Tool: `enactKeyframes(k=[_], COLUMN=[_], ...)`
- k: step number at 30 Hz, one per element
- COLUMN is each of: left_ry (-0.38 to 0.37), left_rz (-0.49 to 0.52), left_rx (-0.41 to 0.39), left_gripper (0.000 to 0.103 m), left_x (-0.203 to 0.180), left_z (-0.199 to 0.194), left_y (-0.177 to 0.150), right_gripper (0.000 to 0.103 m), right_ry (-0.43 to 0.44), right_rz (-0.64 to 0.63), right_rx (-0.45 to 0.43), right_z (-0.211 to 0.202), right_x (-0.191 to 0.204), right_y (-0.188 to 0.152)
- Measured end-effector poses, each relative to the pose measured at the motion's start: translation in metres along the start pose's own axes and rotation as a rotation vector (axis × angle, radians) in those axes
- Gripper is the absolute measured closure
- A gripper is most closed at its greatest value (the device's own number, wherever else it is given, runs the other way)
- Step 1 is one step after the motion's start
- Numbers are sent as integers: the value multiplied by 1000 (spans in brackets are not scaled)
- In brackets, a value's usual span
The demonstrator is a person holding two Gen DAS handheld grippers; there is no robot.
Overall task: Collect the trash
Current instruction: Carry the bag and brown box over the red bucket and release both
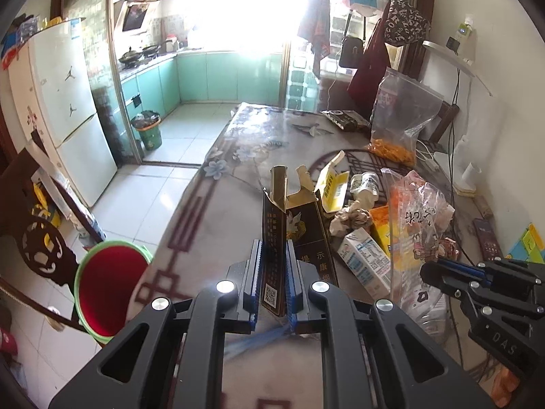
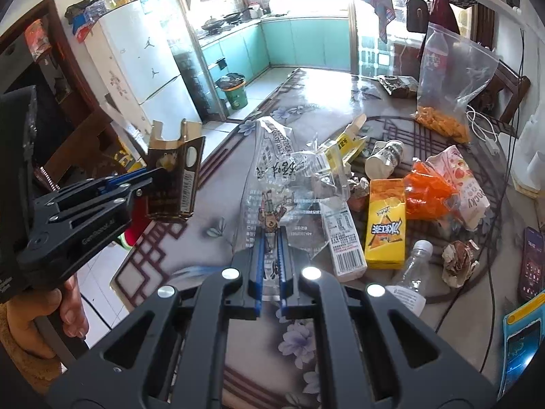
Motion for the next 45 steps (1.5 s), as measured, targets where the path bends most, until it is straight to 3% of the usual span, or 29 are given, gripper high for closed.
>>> enactKeyframes(k=[19,30,45], left_ry=[28,59,126], left_rz=[100,54,-73], left_rx=[-85,-89,-10], left_gripper=[93,93,93], left_x=[80,151,236], left_z=[-14,-22,-5], left_y=[25,21,-9], right_gripper=[96,96,96], right_ry=[-107,-69,1], right_rz=[24,-22,-108], right_rx=[-8,20,85], right_z=[25,59,106], right_x=[69,131,196], right_y=[18,23,25])
Point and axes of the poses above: each gripper's, at about its wrist camera, not at the fingertips, and z roughly the way its jaws point, x to its left, y to its top, the point moved 7 cm from there along z, roughly the way its jaws point, and after that the axes turned 3 degrees about z, right-handed, at the moved point
